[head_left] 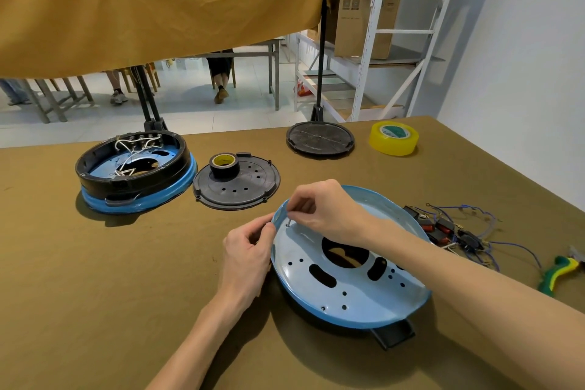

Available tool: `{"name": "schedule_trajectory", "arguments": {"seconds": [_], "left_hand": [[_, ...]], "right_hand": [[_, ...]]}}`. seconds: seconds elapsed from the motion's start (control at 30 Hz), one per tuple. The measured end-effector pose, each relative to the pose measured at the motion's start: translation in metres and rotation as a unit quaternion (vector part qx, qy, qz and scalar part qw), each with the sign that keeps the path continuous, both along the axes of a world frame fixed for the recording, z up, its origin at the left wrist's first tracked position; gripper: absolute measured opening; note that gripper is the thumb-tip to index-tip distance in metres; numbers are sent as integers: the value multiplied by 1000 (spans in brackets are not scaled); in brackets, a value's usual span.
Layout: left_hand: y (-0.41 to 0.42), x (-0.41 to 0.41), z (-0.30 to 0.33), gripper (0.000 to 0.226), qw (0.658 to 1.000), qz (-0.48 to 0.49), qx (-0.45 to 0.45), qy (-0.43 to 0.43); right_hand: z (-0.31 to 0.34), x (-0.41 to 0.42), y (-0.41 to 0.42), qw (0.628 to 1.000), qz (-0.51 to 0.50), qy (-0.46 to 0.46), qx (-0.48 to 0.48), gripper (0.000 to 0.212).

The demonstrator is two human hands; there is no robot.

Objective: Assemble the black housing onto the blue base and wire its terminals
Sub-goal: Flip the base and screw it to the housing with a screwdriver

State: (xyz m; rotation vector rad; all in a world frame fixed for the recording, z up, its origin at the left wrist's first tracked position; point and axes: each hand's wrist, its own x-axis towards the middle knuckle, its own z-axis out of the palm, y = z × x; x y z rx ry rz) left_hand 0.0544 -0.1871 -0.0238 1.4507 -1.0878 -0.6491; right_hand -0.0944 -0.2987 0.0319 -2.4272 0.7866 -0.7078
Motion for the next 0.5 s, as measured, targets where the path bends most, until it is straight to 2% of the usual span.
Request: {"name": "schedule_trajectory", "arguments": {"seconds": [0.3, 0.5], "left_hand": [[0, 11, -3, 23, 999, -33, -7, 32], [-1, 13, -5, 24, 998, -47, -8, 41]], "right_hand": [[-2, 10, 5, 997, 27, 46, -56, 14], [-3, 4, 3, 999, 33, 29, -9, 18]]}}
